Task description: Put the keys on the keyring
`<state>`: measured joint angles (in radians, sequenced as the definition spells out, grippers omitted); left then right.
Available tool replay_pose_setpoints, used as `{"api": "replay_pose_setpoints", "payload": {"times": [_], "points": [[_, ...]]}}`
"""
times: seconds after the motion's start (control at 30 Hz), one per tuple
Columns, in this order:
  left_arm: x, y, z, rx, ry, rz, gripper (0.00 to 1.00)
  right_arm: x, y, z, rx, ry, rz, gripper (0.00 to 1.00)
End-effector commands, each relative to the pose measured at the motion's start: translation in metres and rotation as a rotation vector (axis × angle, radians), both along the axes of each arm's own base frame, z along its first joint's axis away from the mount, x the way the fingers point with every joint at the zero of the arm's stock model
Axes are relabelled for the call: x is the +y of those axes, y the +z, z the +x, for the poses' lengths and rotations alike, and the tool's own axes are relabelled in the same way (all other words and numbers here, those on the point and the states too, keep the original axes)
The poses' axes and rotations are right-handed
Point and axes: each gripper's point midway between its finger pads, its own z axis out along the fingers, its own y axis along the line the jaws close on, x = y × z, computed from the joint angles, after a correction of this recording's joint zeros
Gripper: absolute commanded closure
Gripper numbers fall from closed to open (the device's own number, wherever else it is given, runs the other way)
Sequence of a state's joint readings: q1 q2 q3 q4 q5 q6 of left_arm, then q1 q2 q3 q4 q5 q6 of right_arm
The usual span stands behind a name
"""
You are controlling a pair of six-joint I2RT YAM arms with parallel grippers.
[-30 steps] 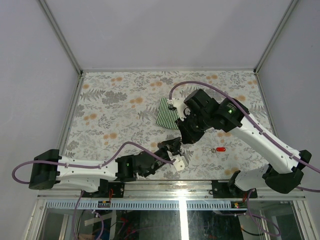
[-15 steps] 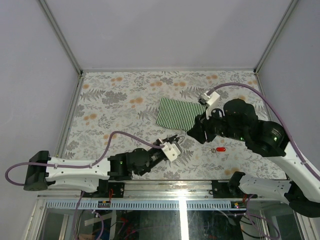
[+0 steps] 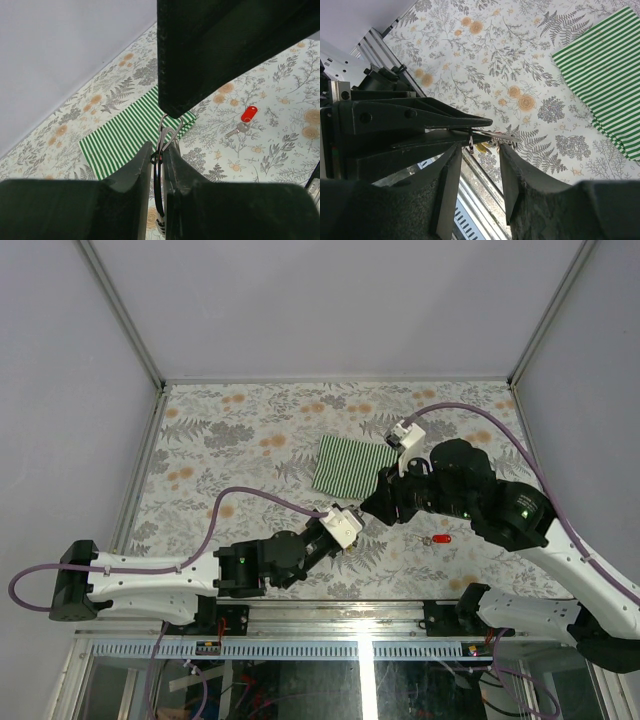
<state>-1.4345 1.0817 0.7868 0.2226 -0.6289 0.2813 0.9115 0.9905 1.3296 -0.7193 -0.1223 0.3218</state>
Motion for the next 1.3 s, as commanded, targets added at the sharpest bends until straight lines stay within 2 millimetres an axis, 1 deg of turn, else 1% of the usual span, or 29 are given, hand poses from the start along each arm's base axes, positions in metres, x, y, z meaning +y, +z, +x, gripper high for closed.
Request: {"api": "replay_pose_setpoints", "payload": {"times": [0.0, 0.2, 0.37, 0.47, 0.6, 0.63, 0.67, 0.7, 0.77, 0.9, 0.93, 0.97, 1.1, 1.27], "points": [[-0.003, 0.031, 0.0, 0.008, 0.014, -0.11, 1.0, 0.01, 0.016, 0.004, -0.025, 0.007, 0.067, 0.59], [-0.003, 0.032, 0.0, 0.005, 0.014, -0.108, 1.0, 0.014, 0.009, 0.002, -0.005, 0.027, 0.05, 0.61], [-0.003, 0.033, 0.0, 0.0, 0.012, -0.108, 1.0, 0.018, 0.001, 0.0, 0.021, 0.048, 0.026, 0.68], [-0.003, 0.033, 0.001, 0.0, 0.013, -0.106, 1.0, 0.019, -0.001, 0.0, 0.03, 0.055, 0.018, 0.77], [-0.002, 0.033, 0.001, -0.001, 0.016, -0.112, 1.0, 0.02, 0.0, -0.001, 0.031, 0.067, 0.018, 0.98], [-0.001, 0.033, 0.001, -0.002, 0.017, -0.115, 1.0, 0.02, 0.002, -0.002, 0.029, 0.072, 0.022, 1.0], [0.0, 0.035, 0.001, -0.003, 0.015, -0.124, 0.99, 0.02, 0.005, -0.003, 0.026, 0.076, 0.027, 1.0], [0.001, 0.035, 0.0, -0.005, 0.011, -0.13, 0.96, 0.021, 0.007, -0.004, 0.024, 0.082, 0.035, 1.0], [0.003, 0.041, -0.003, -0.014, -0.008, -0.17, 0.85, 0.021, 0.014, -0.006, 0.013, 0.092, 0.051, 1.0], [0.009, 0.052, -0.013, -0.053, -0.077, -0.253, 0.72, 0.019, 0.028, -0.009, -0.008, 0.103, 0.083, 1.0], [0.011, 0.051, -0.015, -0.063, -0.093, -0.264, 0.69, 0.019, 0.03, -0.011, -0.011, 0.106, 0.089, 1.0], [0.013, 0.056, -0.017, -0.076, -0.105, -0.293, 0.67, 0.018, 0.033, -0.012, -0.014, 0.109, 0.095, 1.0], [0.015, 0.064, -0.023, -0.114, -0.146, -0.317, 0.62, 0.019, 0.042, -0.016, -0.015, 0.128, 0.116, 1.0], [0.013, 0.068, -0.024, -0.149, -0.157, -0.314, 0.61, 0.021, 0.05, -0.021, -0.007, 0.15, 0.15, 1.0]]}}
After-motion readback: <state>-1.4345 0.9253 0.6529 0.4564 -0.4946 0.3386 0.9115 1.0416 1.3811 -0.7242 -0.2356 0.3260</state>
